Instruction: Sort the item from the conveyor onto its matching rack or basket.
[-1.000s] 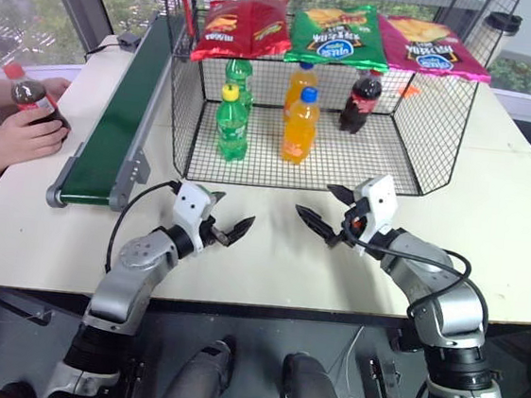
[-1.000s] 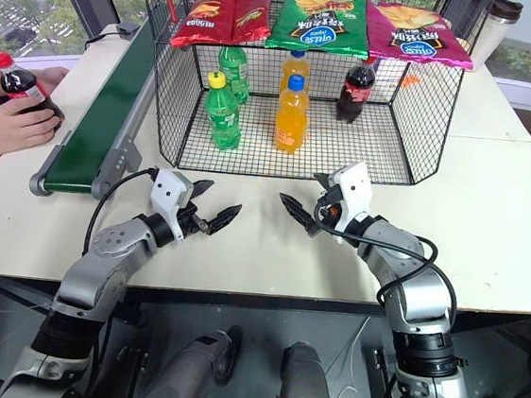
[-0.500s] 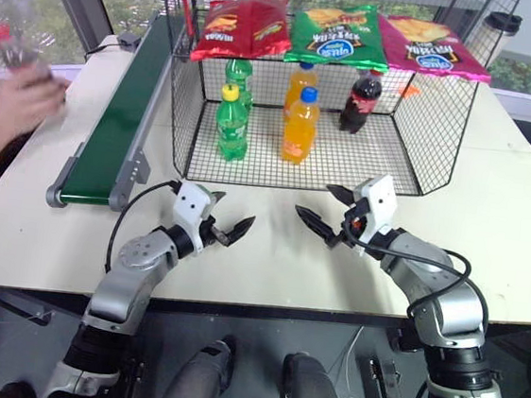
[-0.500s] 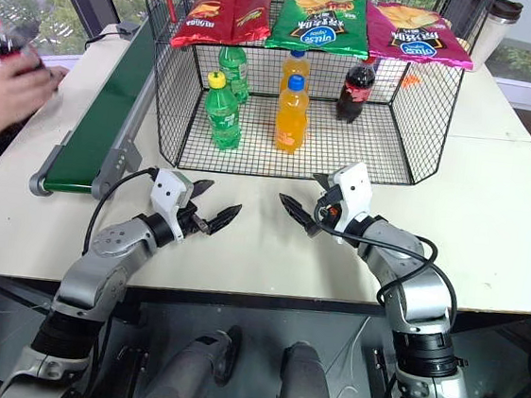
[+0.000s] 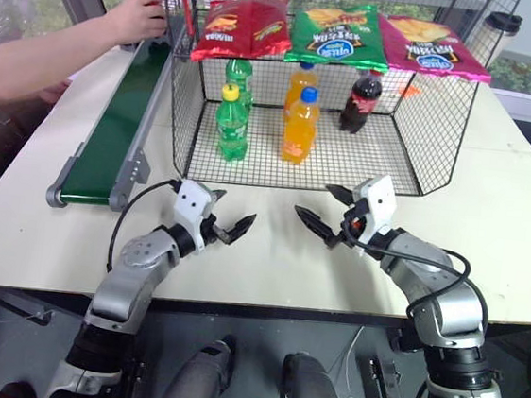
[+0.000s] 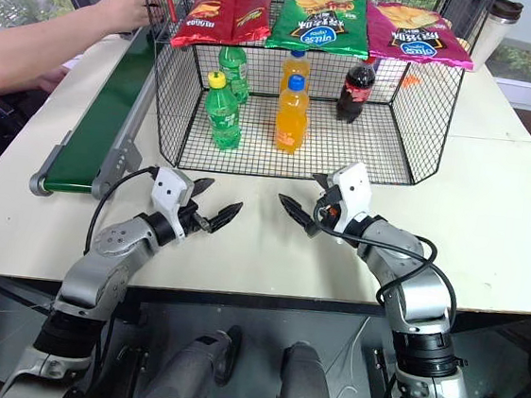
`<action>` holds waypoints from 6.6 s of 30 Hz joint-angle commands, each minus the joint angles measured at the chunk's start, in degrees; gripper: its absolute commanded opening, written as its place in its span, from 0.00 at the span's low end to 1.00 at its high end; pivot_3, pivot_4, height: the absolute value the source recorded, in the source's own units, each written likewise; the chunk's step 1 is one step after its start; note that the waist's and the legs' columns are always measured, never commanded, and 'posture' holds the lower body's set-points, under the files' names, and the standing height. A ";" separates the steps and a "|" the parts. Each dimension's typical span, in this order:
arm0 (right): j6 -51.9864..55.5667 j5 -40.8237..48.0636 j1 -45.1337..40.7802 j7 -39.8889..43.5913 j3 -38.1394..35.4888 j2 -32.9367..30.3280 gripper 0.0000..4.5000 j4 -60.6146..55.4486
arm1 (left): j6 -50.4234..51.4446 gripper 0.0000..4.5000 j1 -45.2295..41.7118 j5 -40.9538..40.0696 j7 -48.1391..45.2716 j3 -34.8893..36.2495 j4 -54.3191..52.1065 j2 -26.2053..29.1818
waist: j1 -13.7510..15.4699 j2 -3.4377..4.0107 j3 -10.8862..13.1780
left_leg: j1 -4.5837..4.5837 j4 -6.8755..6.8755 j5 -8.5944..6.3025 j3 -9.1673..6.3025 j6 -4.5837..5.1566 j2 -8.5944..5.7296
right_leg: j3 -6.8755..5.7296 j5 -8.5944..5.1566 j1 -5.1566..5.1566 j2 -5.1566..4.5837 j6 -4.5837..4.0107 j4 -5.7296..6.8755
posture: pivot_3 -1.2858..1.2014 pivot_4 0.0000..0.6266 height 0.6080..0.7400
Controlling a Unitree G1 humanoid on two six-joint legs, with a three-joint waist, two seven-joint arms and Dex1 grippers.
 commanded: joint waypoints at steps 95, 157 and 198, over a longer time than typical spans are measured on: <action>-0.50 6.95 -9.52 1.82 -1.54 2.68 1.00 -4.86 | 1.48 0.65 -11.61 -11.43 11.77 23.09 -0.20 8.35 | -0.02 -0.12 0.01 | -0.04 -0.05 -0.01 0.00 0.00 0.04 | -0.06 0.07 -0.03 0.06 -0.04 -0.09 | 0.52 0.24 0.98; 11.40 17.06 -15.39 -2.92 -6.27 -3.84 0.26 -9.01 | -0.32 0.99 -18.70 -2.09 -18.11 -5.96 3.82 2.25 | -0.24 -0.13 0.07 | -0.08 -0.05 0.07 0.02 0.16 0.04 | -0.06 0.18 -0.07 0.03 0.06 -0.11 | 0.52 0.24 0.98; -20.32 -10.18 -38.78 -13.99 -8.23 -2.21 0.26 46.65 | -0.74 0.99 -2.23 3.37 3.37 -0.94 -6.42 -0.65 | -0.14 -0.08 0.09 | -0.02 -0.03 0.10 0.16 0.18 0.00 | 0.00 0.21 -0.08 0.12 0.08 0.01 | 0.52 0.24 0.98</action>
